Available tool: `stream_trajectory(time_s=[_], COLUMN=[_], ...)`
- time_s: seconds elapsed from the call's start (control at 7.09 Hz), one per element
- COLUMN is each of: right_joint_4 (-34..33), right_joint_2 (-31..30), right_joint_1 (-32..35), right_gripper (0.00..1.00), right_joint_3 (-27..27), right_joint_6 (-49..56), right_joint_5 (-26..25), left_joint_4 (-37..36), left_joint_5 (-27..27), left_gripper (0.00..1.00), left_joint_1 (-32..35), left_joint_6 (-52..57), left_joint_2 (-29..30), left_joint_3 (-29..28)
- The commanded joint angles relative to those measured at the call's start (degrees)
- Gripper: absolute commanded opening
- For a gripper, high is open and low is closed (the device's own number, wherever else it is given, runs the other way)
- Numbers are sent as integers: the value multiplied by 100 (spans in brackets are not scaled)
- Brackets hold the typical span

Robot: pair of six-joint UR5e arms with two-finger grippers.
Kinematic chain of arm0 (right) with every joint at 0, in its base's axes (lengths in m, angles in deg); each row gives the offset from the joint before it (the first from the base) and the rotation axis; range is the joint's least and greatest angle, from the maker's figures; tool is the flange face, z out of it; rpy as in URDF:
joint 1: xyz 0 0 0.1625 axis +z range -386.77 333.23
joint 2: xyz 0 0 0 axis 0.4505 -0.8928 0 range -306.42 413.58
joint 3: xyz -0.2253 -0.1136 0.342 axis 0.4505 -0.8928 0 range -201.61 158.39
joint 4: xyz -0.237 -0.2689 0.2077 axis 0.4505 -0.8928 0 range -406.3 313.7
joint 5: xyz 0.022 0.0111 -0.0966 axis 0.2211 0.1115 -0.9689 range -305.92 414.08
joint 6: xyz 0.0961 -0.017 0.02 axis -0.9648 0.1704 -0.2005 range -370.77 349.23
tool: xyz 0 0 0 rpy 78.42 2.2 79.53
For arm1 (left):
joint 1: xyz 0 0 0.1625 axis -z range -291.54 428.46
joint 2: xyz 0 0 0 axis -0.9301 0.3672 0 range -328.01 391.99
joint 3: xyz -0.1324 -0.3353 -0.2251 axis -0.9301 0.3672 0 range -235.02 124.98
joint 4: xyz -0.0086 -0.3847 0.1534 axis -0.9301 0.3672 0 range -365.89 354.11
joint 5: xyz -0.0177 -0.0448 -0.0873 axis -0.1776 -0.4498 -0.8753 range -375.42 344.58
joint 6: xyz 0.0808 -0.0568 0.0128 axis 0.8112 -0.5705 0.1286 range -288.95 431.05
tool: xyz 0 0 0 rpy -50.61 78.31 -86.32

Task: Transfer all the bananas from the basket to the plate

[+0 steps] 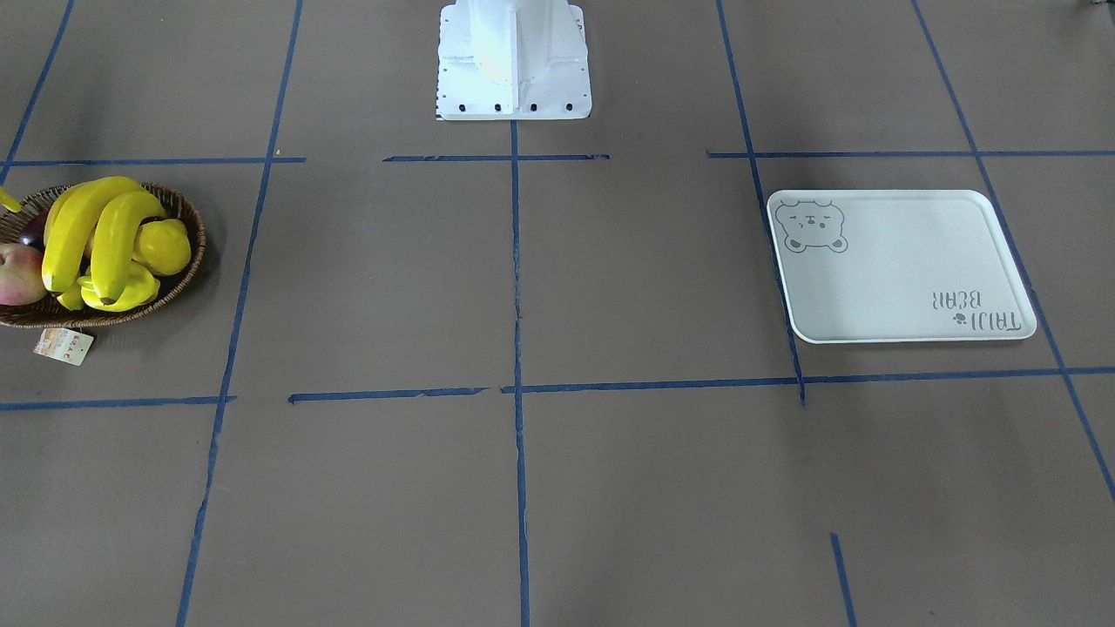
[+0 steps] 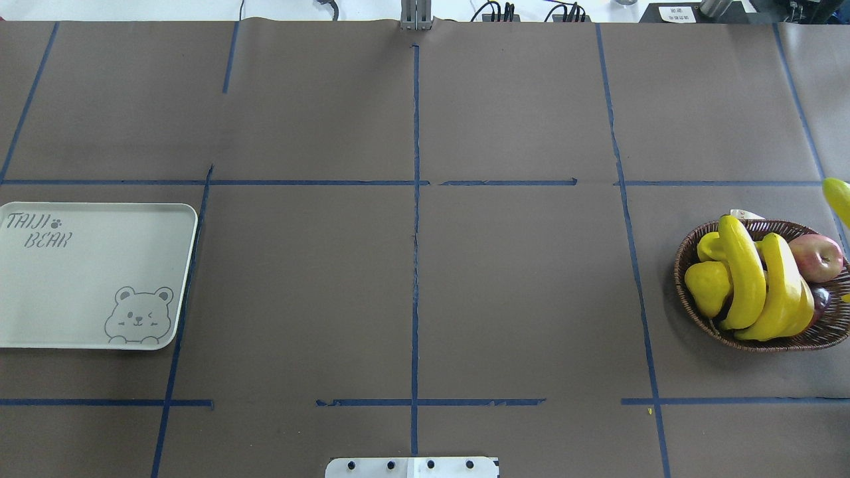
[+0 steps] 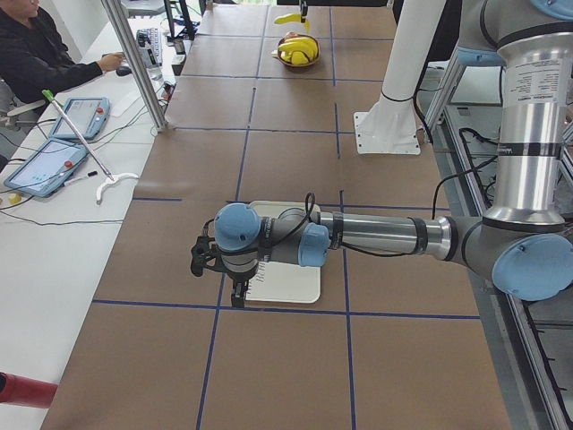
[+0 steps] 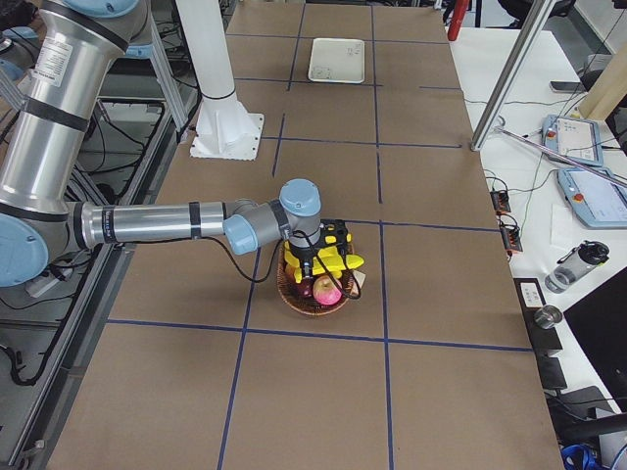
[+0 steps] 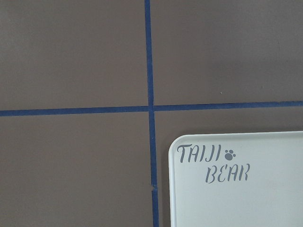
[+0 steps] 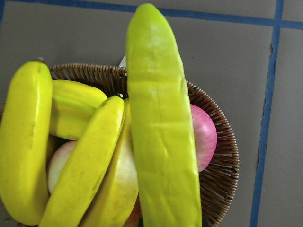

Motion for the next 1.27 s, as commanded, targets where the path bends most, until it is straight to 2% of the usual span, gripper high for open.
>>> stream_trajectory(time_s=[0.0, 0.28, 0.42, 0.56, 0.71, 0.85, 0.99, 1.13], right_joint_4=[-976, -2644, -3288, -3538, -3401, -2921, -2107, -1237], right_joint_2=[475, 2211, 2881, 3470, 3711, 3983, 4082, 4109], right_joint_1=[295, 60, -203, -519, -984, -1397, -1741, -2301], right_gripper=[0, 0, 0, 0, 0, 0, 0, 0], right_joint_3=[583, 613, 587, 526, 534, 447, 289, 244], right_joint_6=[121, 33, 16, -472, -1295, -2060, -2807, -3789], right_joint_5=[538, 723, 968, 1179, 1181, 1120, 998, 388], left_joint_4=[-1, -1, -1, -1, -10, 33, 243, 915], left_joint_5=[-37, -37, -37, -54, -211, -238, -239, -239], left_gripper=[100, 100, 100, 100, 100, 100, 100, 100], left_joint_1=[0, 0, 0, 0, 0, -9, -87, -436], left_joint_6=[-1, -1, -1, -1, -18, -227, -682, -1504], left_joint_2=[9, 61, 70, 79, 88, 132, 175, 219], left_joint_3=[-1, 8, 16, 34, 69, 87, 148, 148])
